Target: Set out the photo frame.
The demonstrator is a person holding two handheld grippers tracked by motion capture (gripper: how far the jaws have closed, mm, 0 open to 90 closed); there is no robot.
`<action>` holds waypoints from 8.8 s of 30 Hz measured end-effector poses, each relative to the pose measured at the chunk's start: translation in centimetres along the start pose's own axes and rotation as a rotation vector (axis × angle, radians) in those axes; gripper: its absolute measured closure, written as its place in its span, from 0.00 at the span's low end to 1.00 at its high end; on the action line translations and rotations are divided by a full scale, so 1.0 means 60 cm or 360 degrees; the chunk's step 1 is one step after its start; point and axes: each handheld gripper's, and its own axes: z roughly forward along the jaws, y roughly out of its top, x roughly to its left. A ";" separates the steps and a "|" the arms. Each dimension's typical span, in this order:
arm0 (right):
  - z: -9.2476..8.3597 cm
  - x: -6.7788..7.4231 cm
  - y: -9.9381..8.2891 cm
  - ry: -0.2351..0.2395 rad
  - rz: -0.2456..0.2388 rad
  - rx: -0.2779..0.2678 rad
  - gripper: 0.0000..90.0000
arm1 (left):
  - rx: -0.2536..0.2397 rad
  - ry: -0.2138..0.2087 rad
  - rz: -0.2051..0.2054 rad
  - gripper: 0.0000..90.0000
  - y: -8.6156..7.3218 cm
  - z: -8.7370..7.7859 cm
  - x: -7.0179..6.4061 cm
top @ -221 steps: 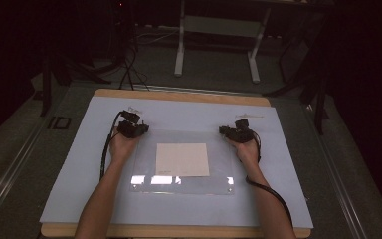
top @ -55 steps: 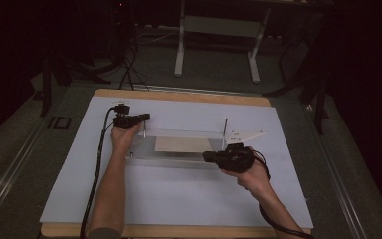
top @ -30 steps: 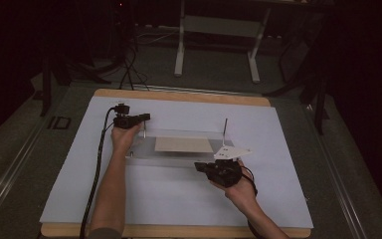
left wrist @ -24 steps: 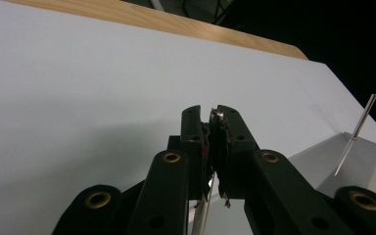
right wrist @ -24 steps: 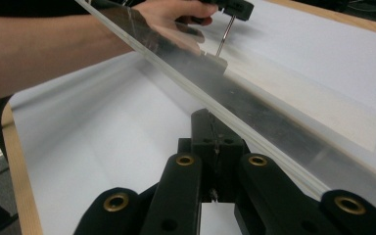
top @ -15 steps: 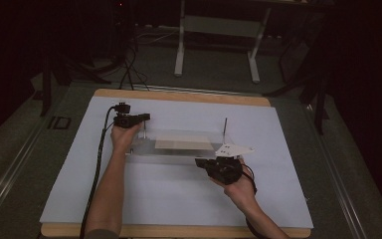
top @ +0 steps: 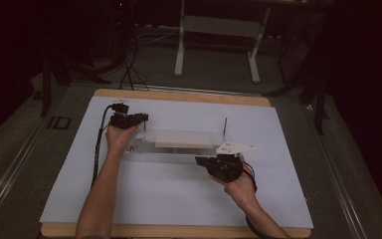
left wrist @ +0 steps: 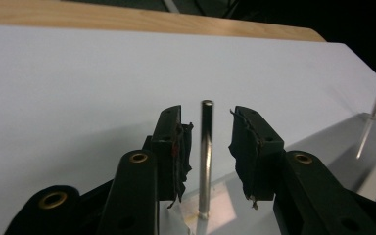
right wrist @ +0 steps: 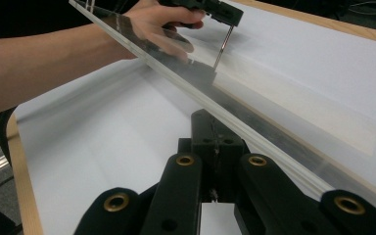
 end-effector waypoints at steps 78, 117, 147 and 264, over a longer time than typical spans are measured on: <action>-0.010 -0.050 0.070 -0.0120 0.0024 -0.0102 0.92 | -0.0245 -0.0049 0.0777 0.50 -0.054 -0.126 -0.113; -0.044 -0.184 0.014 -0.0556 0.0049 -0.0009 0.62 | -0.0246 -0.0046 0.0650 0.51 -0.015 -0.114 -0.104; 0.006 -0.245 0.026 -0.0493 -0.0058 -0.0117 0.44 | -0.0296 -0.0051 0.0583 0.51 0.000 -0.102 -0.095; -0.027 -0.182 -0.005 -0.0415 0.0075 -0.0185 0.52 | -0.0238 0.0114 0.0403 0.44 -0.051 -0.146 -0.175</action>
